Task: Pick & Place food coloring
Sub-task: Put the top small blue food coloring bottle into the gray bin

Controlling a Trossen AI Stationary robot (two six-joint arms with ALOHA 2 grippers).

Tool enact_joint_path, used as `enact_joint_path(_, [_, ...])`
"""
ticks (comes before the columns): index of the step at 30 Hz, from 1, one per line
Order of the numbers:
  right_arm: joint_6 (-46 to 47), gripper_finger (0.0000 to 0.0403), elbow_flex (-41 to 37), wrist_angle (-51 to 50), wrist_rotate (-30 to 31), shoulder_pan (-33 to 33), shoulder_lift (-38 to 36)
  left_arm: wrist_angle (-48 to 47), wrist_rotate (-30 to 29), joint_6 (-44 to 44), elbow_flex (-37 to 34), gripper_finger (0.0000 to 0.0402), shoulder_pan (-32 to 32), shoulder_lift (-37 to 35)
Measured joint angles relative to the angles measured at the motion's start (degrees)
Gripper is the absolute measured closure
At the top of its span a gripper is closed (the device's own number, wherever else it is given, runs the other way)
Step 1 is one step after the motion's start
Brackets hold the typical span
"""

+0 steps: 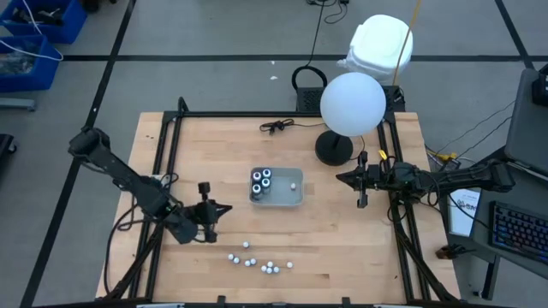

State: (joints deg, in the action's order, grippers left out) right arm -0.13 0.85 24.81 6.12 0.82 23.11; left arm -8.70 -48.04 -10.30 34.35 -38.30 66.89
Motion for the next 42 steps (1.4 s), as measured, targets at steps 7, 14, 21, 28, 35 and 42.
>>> enact_joint_path(7, [-1.28, 0.0403, 0.01, 1.11, 0.04, 0.0, 0.01, 21.62, 1.26, 8.8, -10.91, 0.0392, -0.03, -0.32])
enact_joint_path(14, [-0.59, 0.0403, 0.0, 1.11, 0.06, 0.0, 0.05, 18.73, 6.24, 24.58, -9.19, 0.0393, 0.98, -8.82])
enact_joint_path(21, [0.9, 0.0403, 0.01, 1.55, 0.04, 0.0, 0.07, 12.43, 26.19, 25.51, -11.82, 0.0396, 12.02, -32.69])
enact_joint_path(28, [0.91, 0.0403, 0.01, 1.56, 0.04, 0.0, 0.07, 18.63, 33.09, 18.96, -21.82, 0.0399, 16.96, -41.52])
enact_joint_path(35, [0.8, 0.0403, 0.0, 1.89, 0.04, 0.0, 0.07, 31.86, 34.71, 25.1, -29.97, 0.0399, 16.06, -43.06])
enact_joint_path(42, [-1.51, 0.0403, 0.0, 2.61, 0.02, 0.0, 0.05, 32.9, 32.49, 22.58, -33.37, 0.0399, 16.11, -42.94])
